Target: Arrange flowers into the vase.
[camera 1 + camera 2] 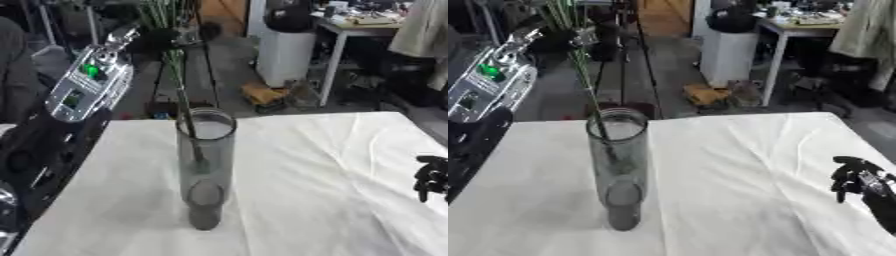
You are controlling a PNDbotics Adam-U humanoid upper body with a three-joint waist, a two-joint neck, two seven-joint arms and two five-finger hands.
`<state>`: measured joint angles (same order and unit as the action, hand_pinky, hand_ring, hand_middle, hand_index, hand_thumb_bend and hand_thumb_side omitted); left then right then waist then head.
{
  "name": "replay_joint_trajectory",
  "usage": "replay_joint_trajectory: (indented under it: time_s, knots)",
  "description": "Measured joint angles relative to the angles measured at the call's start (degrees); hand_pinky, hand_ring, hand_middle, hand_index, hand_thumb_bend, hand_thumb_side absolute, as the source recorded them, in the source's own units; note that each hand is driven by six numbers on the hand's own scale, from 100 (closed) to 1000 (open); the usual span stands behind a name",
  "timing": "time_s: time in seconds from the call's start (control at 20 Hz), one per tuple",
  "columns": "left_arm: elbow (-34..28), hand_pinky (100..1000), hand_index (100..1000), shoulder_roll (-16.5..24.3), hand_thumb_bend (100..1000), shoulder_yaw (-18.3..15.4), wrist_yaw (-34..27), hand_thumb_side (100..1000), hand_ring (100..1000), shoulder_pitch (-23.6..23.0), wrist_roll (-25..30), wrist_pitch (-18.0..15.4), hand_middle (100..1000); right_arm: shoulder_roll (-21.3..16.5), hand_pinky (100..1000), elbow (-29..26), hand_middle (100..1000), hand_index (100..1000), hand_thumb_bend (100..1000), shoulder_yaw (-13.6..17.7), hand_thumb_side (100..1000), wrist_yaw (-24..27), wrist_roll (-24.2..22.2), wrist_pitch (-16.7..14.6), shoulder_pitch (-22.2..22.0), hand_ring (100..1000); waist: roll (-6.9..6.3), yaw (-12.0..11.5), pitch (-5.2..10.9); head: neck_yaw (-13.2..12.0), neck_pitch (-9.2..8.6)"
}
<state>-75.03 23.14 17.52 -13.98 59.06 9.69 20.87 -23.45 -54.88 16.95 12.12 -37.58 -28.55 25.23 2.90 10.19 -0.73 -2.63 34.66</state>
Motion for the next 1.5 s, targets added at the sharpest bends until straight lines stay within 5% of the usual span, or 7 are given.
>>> replay_joint_trajectory:
  time_s: [1.5]
  knots:
    - [-3.03, 100, 186, -1.94, 1000, 4.85, 1.87, 563, 100, -3.84, -5.16, -2.44, 100, 0.0, 317, -0.17, 518, 800, 100, 0.01, 742, 0.0, -0.03, 0.03, -0.05, 474, 0.45, 0.32, -0.36, -0.24, 0.0]
